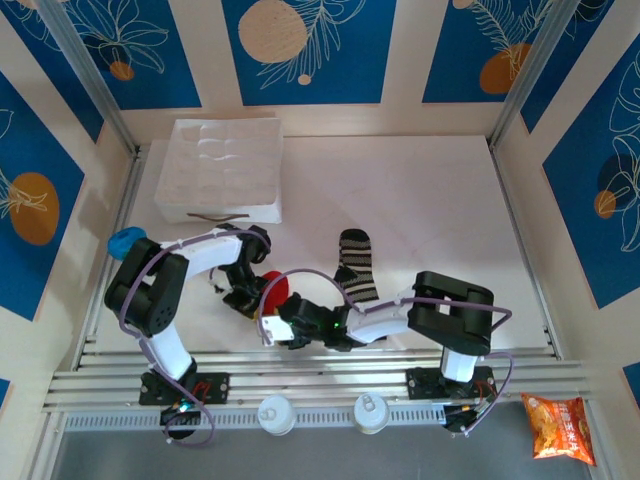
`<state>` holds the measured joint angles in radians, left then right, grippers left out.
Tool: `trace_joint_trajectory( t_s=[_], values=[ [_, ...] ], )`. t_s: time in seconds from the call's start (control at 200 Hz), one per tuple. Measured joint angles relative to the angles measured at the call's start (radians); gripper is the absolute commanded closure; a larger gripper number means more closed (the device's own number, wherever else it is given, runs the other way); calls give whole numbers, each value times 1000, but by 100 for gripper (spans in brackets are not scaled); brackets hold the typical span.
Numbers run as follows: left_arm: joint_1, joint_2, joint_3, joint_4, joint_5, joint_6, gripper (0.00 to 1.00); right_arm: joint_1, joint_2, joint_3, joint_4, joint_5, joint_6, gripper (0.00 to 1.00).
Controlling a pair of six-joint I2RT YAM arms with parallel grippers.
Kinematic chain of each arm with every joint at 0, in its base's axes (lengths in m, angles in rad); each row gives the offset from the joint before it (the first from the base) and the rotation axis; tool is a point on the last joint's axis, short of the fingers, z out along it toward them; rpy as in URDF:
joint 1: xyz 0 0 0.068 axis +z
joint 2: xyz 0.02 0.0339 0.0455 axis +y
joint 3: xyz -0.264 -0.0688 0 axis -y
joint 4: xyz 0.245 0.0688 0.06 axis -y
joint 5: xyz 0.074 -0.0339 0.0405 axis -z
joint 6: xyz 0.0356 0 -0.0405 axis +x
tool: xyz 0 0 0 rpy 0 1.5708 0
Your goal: Roll the socks
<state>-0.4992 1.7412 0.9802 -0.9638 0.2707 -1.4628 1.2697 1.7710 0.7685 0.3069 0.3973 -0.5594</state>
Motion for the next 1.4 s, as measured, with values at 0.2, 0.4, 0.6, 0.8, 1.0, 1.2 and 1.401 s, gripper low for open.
trace_joint_trajectory(
  t_s=[0.2, 0.4, 0.6, 0.8, 1.0, 1.2, 1.401],
  values=[
    [3, 3, 2, -2, 3, 7, 100, -1, 32, 34, -6, 13, 12, 81],
    [9, 2, 4, -6, -3, 7, 100, -28, 45, 68, -54, -24, 81, 100],
    [11, -55, -8, 34, -65, 15, 57, -113, 45, 95, -111, -212, 203, 100],
    [19, -274, -79, 129, -147, -19, 30, -236, 75, 157, -212, -500, 347, 100],
    [21, -422, -206, 289, -161, -49, 33, -324, 177, 293, -347, -736, 470, 100],
    [8, -491, -315, 404, -169, -93, 40, -385, 264, 391, -445, -912, 565, 100],
    [-22, -505, -378, 483, -149, -132, 47, -416, 315, 435, -482, -1013, 629, 100]
  ],
)
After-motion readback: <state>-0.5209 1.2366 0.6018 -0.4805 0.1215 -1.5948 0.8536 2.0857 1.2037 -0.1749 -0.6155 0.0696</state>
